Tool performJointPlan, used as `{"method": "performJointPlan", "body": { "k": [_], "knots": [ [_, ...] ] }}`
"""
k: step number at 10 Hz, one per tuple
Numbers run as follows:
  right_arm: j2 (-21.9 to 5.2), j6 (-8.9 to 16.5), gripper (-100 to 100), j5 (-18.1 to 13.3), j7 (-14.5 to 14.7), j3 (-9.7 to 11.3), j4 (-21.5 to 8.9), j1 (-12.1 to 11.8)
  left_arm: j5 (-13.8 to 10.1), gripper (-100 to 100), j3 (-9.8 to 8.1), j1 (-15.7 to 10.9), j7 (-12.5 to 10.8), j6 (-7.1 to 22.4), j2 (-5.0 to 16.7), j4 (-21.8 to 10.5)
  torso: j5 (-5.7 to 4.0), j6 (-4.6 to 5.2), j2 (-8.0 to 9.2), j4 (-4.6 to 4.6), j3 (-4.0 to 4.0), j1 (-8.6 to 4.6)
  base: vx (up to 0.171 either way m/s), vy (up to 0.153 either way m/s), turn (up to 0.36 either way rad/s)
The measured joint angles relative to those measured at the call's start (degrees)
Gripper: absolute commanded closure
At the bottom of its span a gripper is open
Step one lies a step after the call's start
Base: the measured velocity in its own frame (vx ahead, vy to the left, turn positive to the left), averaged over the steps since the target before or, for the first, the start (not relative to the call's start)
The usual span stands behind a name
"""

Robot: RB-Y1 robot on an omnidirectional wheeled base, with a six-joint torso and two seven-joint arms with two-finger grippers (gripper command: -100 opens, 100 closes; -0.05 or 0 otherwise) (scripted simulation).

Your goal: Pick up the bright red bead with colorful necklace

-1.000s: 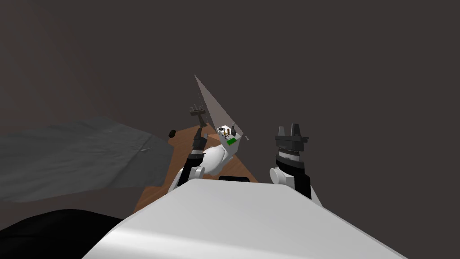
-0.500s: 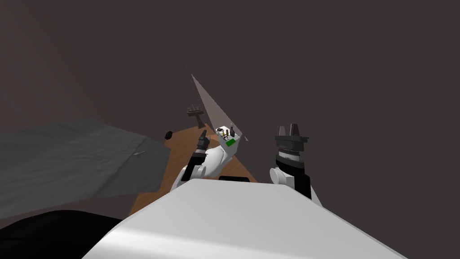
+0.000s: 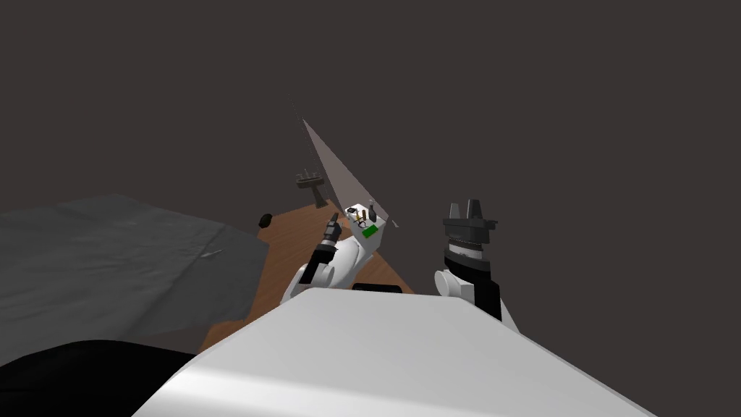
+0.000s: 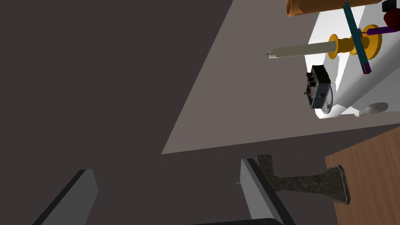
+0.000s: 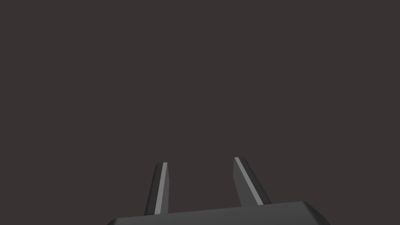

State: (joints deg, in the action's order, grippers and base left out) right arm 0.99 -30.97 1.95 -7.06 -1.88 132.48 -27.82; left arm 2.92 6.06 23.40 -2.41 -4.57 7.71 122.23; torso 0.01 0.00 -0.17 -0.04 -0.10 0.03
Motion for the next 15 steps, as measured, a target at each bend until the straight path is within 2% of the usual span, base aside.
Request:
{"method": "performJointPlan", "body": {
  "k": [4, 9, 10, 15],
  "knots": [
    [0.00, 0.00, 0, 0.00, 0.00, 0.00, 0.00, 0.00, 0.44, -100, 0.87, -1.96, -0.31, 4.61, -0.51, -3.37, 0.00, -0.01, 0.00, 0.00, 0.00, -0.01, 0.037, 0.011, -0.054],
    [0.00, 0.00, 0, 0.00, 0.00, 0.00, 0.00, 0.00, 0.87, -100, 1.94, -3.71, -0.66, 10.83, -1.16, -5.46, 0.00, -0.01, 0.05, 0.01, 0.02, -0.01, 0.033, 0.013, -0.060],
    [0.00, 0.00, 0, 0.00, 0.00, 0.00, 0.00, 0.00, 1.16, -100, 2.34, -4.28, -0.67, 12.19, -1.49, -6.90, 0.00, 0.00, 0.00, 0.00, 0.00, 0.00, 0.048, 0.024, -0.087],
    [0.00, 0.00, 0, 0.00, 0.00, 0.00, 0.00, 0.00, 1.51, -100, 3.65, -6.27, -1.27, 19.77, -0.95, -10.00, 0.00, -0.02, 0.00, 0.00, 0.00, 0.00, 0.040, 0.016, -0.064]
  ]
}}
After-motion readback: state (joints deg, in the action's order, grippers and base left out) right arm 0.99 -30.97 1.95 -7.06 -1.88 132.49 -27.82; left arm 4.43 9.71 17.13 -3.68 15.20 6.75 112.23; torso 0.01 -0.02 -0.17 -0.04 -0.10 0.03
